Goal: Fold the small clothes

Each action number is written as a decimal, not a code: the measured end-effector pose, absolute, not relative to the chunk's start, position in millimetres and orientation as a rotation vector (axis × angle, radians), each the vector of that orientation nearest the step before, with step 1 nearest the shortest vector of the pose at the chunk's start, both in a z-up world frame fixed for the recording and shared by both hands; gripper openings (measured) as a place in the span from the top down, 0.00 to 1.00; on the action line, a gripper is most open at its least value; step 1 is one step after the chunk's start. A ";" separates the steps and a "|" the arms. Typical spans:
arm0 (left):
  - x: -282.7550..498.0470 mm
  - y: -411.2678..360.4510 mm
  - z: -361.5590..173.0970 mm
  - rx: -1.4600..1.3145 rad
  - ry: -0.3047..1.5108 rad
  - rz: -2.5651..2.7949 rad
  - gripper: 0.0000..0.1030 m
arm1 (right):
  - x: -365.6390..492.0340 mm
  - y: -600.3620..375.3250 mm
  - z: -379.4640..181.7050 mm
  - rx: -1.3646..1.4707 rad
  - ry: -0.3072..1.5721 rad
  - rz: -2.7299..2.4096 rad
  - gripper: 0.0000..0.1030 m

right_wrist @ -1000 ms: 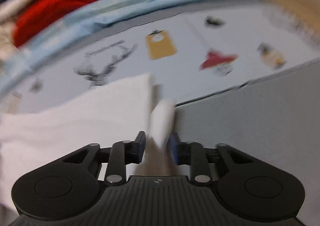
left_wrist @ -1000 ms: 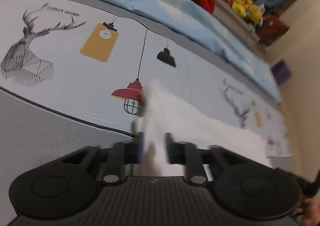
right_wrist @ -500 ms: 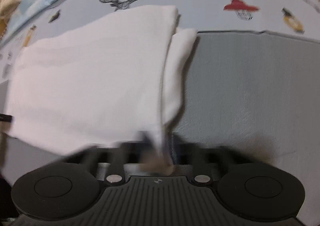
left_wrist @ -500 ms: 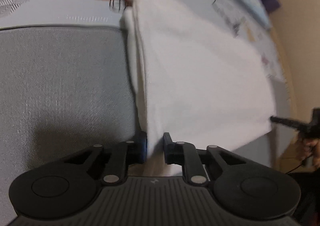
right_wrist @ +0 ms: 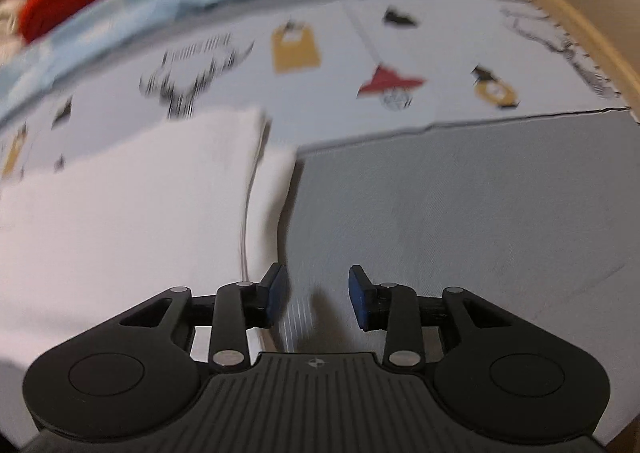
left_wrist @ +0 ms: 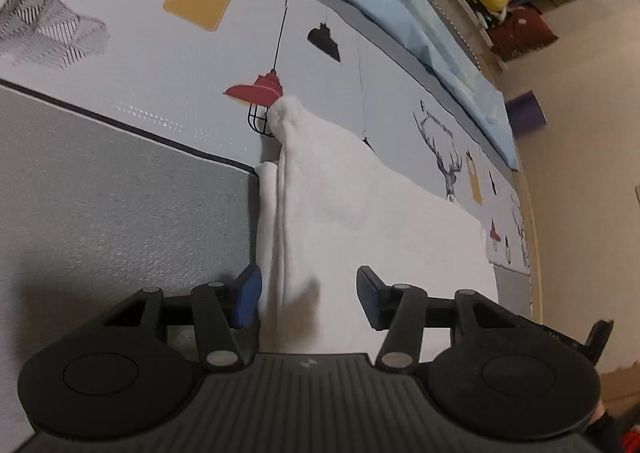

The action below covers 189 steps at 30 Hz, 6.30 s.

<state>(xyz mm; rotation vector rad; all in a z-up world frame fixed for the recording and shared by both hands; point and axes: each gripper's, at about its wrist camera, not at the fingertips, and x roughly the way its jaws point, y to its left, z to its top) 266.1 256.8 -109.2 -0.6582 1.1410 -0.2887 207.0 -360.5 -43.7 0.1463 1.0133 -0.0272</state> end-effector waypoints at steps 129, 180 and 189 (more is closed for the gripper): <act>280.3 68.9 -80.9 -0.094 1.254 -0.692 0.51 | 250.7 -231.3 -74.4 -0.069 1.183 0.557 0.44; 348.0 124.6 -129.7 -0.279 1.191 -0.276 0.63 | 323.5 -205.7 -102.8 0.256 1.039 0.305 0.85; 305.2 99.7 -83.1 0.012 1.076 -0.206 0.23 | 295.2 -204.2 -72.8 0.170 1.032 0.142 0.47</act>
